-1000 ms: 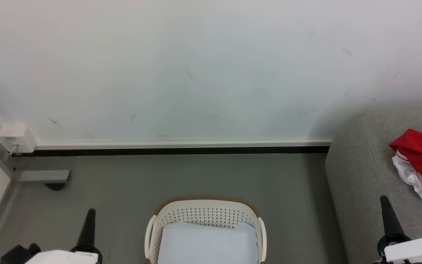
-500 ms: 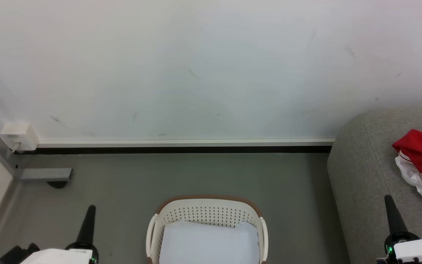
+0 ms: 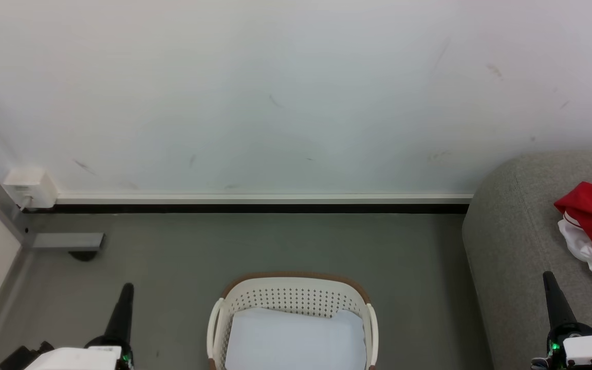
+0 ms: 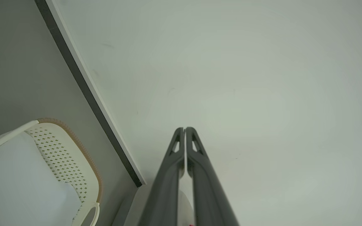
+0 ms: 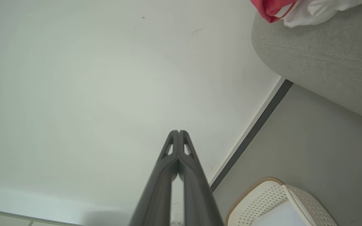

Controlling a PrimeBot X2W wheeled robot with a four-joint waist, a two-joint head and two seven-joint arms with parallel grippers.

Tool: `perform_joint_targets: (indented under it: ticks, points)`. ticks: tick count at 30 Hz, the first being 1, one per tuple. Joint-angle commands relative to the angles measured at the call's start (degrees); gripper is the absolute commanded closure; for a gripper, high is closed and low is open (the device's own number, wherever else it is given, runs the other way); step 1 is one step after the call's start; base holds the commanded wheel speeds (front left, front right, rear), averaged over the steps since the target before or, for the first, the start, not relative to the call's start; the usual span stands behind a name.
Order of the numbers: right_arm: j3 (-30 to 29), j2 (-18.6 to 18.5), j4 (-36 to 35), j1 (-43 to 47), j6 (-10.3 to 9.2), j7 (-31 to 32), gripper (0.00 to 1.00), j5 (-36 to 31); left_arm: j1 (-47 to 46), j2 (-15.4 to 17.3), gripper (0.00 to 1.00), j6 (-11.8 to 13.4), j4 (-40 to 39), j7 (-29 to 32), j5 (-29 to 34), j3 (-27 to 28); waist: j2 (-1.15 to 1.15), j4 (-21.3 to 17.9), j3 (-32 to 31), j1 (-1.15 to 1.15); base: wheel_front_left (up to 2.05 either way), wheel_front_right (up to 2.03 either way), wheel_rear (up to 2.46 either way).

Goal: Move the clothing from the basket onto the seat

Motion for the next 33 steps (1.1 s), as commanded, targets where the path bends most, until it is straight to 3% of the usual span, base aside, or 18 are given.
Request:
perform_joint_targets:
  ticks: [1,33]
  points:
    - [-0.45,-0.20,-0.51,0.36,-0.10,0.16,1.00,1.25,-0.86,-0.07,1.00,-0.35,-0.35,0.30,-0.97,0.24,0.00,0.03,0.02,0.00,0.00,0.00,0.00]
    - [-3.63,1.21,-1.66,0.85,-0.14,3.66,1.00,12.24,-1.34,-1.06,1.00,-1.61,-0.72,3.86,-13.19,1.69,0.00,1.04,0.51,0.00,0.00,0.00,0.00]
